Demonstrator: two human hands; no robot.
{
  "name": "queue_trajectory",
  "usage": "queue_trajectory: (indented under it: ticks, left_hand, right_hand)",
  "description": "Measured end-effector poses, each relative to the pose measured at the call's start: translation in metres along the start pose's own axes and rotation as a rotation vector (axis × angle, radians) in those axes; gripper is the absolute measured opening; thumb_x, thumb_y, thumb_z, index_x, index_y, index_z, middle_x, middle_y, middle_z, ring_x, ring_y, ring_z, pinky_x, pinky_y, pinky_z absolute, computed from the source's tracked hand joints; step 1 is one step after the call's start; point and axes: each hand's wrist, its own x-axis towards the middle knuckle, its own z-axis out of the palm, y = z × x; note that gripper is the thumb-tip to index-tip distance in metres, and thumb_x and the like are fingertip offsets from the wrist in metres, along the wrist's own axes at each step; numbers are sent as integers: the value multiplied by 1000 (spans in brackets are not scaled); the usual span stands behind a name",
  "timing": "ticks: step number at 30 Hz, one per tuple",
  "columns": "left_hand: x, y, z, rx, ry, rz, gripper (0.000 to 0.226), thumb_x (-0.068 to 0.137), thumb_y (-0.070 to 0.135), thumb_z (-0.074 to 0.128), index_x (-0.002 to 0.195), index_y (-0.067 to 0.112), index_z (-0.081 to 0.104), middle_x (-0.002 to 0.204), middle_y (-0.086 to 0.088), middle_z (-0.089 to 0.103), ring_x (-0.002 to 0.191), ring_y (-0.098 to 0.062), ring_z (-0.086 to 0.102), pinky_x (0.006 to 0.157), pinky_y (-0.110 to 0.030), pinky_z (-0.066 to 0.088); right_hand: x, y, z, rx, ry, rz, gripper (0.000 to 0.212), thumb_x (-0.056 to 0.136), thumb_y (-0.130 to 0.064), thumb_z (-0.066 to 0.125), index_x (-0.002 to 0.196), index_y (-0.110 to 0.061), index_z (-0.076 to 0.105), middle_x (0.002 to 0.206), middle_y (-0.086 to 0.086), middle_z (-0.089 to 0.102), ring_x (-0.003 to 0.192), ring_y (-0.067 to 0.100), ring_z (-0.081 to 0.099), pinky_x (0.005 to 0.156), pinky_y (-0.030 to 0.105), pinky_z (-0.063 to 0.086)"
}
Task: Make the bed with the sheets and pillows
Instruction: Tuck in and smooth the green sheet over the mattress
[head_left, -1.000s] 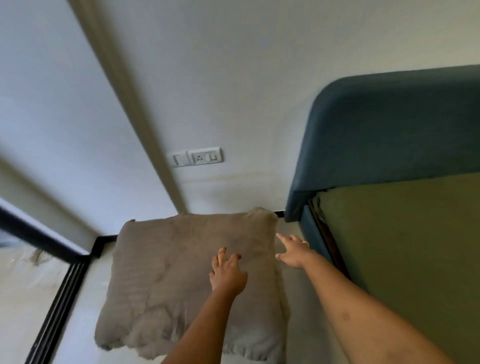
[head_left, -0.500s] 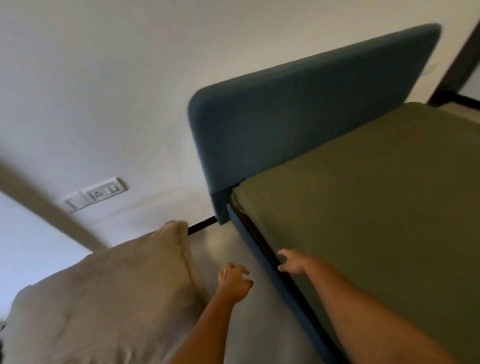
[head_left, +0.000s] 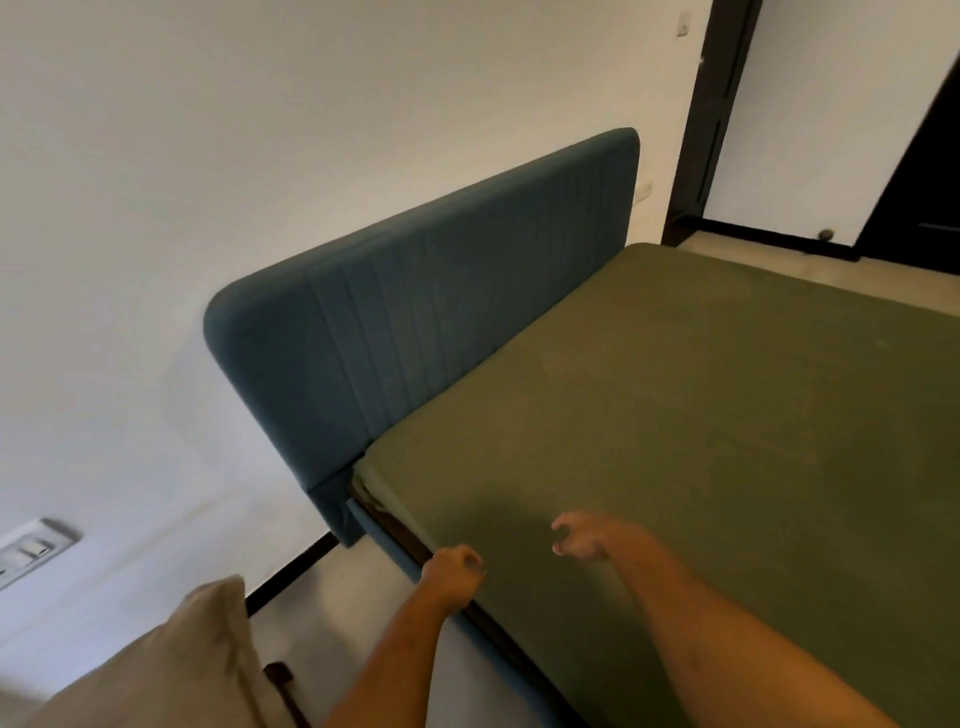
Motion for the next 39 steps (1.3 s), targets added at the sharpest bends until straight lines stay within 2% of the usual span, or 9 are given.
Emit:
queue_trajectory:
  ticks: [4,8,12,15,21,26,31,36,39]
  left_hand:
    - [40,-14,-20,-30,-58,-15,22,91,23,58,111,14,62,117,-5,62,110,-20,58,95,-29,45]
    - [94,-45,-59,-58,-104,-43,4,92,19,56,89,21,56,106,-5,62,100,-18,58,90,-30,46]
    - [165,-75,-113,-8,-113,-53,22,92,16,57,76,27,47,101,-3,57,96,-15,55,86,-25,44]
    - [216,-96,-148,50,-121,-56,5,93,15,55,91,18,58,105,-5,57,97,-16,55,78,-20,38]
    - [372,-166,-168,70,-101,-191,35,94,33,54,124,15,56,124,-6,60,114,-23,56,95,-34,45]
    - [467,-224,-144,36,13,-314,54,94,48,49,135,12,45,131,-10,56,118,-30,54,95,-41,46]
    - [525,-248,-131,-25,45,-368,52,91,56,49,109,7,54,112,-16,62,101,-30,60,81,-36,47]
    - [557,-268,-137,-69,-42,-410,76,83,64,55,124,0,51,113,-14,65,97,-26,63,72,-34,53]
    - [555,-274,-131,-276,-54,-401,52,91,51,54,112,3,56,108,-11,64,92,-29,66,70,-36,54]
  right_hand:
    - [28,-5,-9,-27,-38,28,53,98,-33,50,146,-16,36,153,6,33,140,24,33,113,30,27]
    - [78,-29,-25,-32,-56,27,51,98,-33,49,145,-16,37,153,5,32,140,22,32,113,29,26]
    - [144,-70,-37,-35,-64,44,48,98,-34,49,143,-19,40,150,3,37,138,21,36,111,28,29]
    - [198,-107,-33,-10,-96,44,46,98,-35,49,141,-23,42,143,3,47,129,21,46,106,30,38]
    - [341,-178,22,-37,-108,-70,39,96,-42,47,132,-26,47,121,-1,60,105,15,59,86,32,52]
    - [418,-206,84,-202,-51,-155,42,93,-47,50,122,-17,50,119,5,61,110,25,58,82,35,48]
    - [466,-212,109,-310,-5,-171,50,91,-53,52,120,-13,49,115,8,61,107,26,57,75,33,43]
    - [492,-223,118,-363,13,-291,38,96,-44,49,112,-10,55,107,7,61,102,26,58,67,30,32]
    - [499,-231,126,-357,29,-303,21,100,-23,45,110,-11,59,105,5,65,100,25,62,67,29,33]
